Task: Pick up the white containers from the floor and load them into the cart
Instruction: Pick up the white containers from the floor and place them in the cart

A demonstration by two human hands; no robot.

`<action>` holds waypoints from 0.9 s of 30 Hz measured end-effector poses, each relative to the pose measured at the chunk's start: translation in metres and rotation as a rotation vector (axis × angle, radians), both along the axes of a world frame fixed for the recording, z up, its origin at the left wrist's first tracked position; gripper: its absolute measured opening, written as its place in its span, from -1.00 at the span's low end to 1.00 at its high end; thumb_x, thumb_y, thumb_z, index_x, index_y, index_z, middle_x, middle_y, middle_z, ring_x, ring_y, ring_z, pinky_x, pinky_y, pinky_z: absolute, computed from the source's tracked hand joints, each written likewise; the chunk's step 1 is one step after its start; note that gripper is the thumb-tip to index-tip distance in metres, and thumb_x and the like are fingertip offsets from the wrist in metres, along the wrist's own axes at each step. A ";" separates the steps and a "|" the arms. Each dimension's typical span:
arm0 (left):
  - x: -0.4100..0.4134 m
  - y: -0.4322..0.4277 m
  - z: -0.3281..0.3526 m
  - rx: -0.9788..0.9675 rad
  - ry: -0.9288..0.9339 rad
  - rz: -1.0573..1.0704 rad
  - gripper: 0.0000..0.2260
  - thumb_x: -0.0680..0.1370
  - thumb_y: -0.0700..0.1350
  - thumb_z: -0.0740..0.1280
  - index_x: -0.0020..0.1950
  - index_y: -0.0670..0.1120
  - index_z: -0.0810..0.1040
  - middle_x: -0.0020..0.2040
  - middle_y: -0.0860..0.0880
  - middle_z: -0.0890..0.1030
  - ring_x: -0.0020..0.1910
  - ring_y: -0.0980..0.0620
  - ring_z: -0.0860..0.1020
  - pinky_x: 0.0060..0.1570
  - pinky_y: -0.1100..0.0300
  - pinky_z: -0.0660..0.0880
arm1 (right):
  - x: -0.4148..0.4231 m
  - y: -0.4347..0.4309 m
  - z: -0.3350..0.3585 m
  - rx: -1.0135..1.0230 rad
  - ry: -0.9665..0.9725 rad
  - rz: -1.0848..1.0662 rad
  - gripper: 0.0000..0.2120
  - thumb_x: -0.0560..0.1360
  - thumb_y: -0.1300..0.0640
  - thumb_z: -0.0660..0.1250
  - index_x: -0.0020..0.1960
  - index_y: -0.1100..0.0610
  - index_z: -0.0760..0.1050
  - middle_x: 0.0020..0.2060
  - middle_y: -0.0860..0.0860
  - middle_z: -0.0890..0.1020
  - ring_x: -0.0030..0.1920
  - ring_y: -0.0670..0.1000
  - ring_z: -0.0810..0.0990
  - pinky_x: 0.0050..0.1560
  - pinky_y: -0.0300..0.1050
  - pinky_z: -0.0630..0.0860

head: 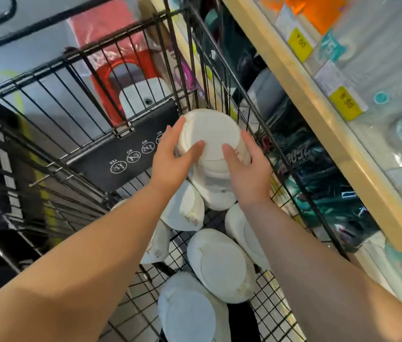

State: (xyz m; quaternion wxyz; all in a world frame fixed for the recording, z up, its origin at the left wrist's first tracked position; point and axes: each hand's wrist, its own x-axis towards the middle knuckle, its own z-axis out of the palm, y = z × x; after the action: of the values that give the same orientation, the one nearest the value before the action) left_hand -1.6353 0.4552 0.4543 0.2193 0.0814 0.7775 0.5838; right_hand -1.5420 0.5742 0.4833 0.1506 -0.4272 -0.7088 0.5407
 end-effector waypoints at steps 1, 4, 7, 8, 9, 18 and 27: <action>-0.004 0.002 0.000 0.016 -0.012 0.010 -0.40 0.36 0.31 0.40 0.37 0.35 0.32 0.49 0.16 0.31 0.51 0.07 0.22 0.43 -0.10 0.27 | -0.003 0.001 0.001 0.013 0.000 0.021 -0.45 0.45 -0.10 0.38 0.41 -0.08 0.36 0.24 -0.10 0.47 0.31 -0.05 0.41 0.35 0.00 0.39; -0.012 0.006 0.001 0.038 -0.063 0.062 -0.50 0.34 0.31 0.42 0.26 0.39 0.38 0.45 0.12 0.38 0.47 0.03 0.30 0.37 -0.13 0.36 | -0.007 0.007 0.004 0.049 -0.023 0.119 -0.44 0.47 -0.11 0.36 0.43 -0.12 0.31 0.30 -0.09 0.47 0.32 -0.04 0.40 0.32 -0.10 0.38; -0.014 0.004 0.010 -0.044 -0.053 0.054 -0.46 0.39 0.30 0.38 0.35 0.30 0.40 0.42 0.09 0.44 0.41 -0.01 0.39 0.31 -0.15 0.42 | -0.006 0.012 0.013 0.023 -0.080 0.195 -0.44 0.49 -0.07 0.35 0.44 -0.17 0.26 0.33 -0.07 0.44 0.28 -0.07 0.38 0.19 -0.19 0.34; -0.013 0.002 0.014 -0.081 -0.023 0.038 -0.45 0.43 0.27 0.37 0.40 0.26 0.38 0.42 0.08 0.43 0.39 -0.01 0.41 0.31 -0.12 0.42 | -0.005 0.013 0.017 0.040 -0.112 0.226 -0.44 0.50 -0.07 0.34 0.45 -0.18 0.23 0.33 -0.07 0.43 0.26 -0.06 0.38 0.18 -0.17 0.35; -0.011 0.000 0.019 -0.115 0.011 0.026 -0.46 0.47 0.23 0.35 0.43 0.21 0.36 0.43 0.07 0.43 0.37 0.00 0.43 0.32 -0.08 0.42 | -0.004 0.013 0.021 0.074 -0.154 0.257 -0.42 0.50 -0.08 0.33 0.46 -0.19 0.21 0.34 -0.05 0.43 0.27 -0.04 0.39 0.20 -0.13 0.36; 0.084 -0.074 0.096 -0.206 0.117 -0.094 -0.57 0.50 0.07 0.42 0.36 0.15 0.47 0.17 0.19 0.53 0.14 0.16 0.54 0.15 0.30 0.44 | 0.082 -0.039 0.072 0.292 -0.264 0.495 -0.40 0.48 -0.08 0.35 0.44 0.08 0.30 0.35 0.10 0.38 0.37 0.09 0.31 0.32 -0.10 0.25; 0.240 -0.155 0.138 -0.326 0.257 0.172 -0.68 0.51 0.05 0.39 0.26 0.12 0.53 0.16 0.15 0.56 0.04 0.18 0.54 0.11 0.29 0.48 | 0.178 -0.092 0.111 0.282 0.027 0.854 -0.54 0.48 0.06 0.39 0.35 0.13 0.44 0.26 0.03 0.47 0.26 -0.03 0.41 0.23 -0.34 0.27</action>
State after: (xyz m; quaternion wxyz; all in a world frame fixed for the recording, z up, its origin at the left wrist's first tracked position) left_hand -1.3957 0.2998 0.5925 0.0781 0.0518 0.8872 0.4517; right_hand -1.3642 0.4818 0.5941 -0.0202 -0.0644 -0.8864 0.4579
